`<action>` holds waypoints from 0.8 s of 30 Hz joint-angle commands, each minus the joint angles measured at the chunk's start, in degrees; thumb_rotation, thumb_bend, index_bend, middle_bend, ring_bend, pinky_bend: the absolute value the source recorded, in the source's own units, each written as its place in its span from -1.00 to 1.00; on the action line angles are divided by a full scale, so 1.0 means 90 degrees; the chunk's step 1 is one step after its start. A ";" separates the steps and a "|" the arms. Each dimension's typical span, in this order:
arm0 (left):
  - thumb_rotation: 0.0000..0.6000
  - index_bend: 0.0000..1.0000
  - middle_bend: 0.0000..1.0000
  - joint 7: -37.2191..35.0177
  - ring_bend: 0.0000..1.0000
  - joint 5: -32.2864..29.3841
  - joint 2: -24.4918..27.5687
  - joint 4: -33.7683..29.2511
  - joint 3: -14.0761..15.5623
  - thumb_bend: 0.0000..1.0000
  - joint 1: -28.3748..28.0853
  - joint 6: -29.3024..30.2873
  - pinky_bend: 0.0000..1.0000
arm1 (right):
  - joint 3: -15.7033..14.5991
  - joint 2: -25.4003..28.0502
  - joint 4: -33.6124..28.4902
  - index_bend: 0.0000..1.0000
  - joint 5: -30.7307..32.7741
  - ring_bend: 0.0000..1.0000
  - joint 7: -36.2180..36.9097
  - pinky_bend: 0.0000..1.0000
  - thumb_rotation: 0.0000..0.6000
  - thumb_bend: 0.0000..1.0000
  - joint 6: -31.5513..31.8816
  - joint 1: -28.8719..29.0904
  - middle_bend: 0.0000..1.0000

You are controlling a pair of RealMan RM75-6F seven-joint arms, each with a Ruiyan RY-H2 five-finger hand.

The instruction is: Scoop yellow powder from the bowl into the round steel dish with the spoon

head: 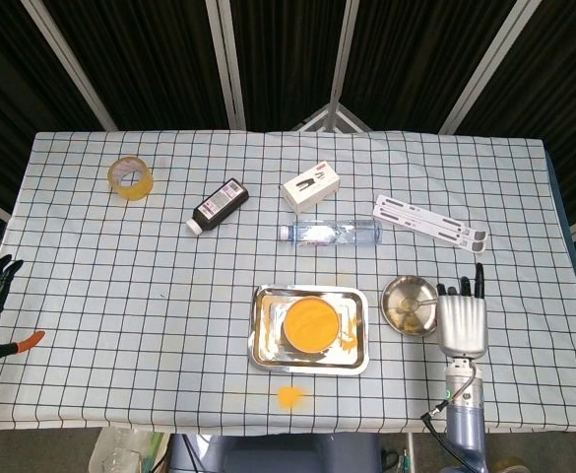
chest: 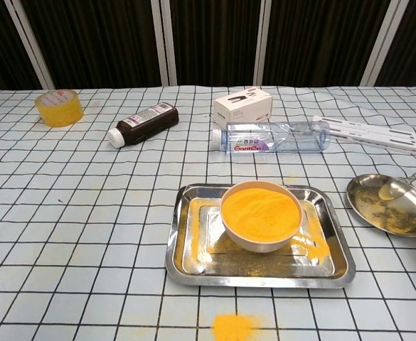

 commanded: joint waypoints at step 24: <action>1.00 -1.00 -1.00 -0.0072 -1.00 -0.0059 0.0024 -0.0052 0.0008 -1.00 -0.0012 -0.0082 -1.00 | 0.0018 -0.0296 0.0482 -0.77 0.0935 -0.96 0.0806 -1.00 1.00 0.17 -0.0198 0.0115 -0.53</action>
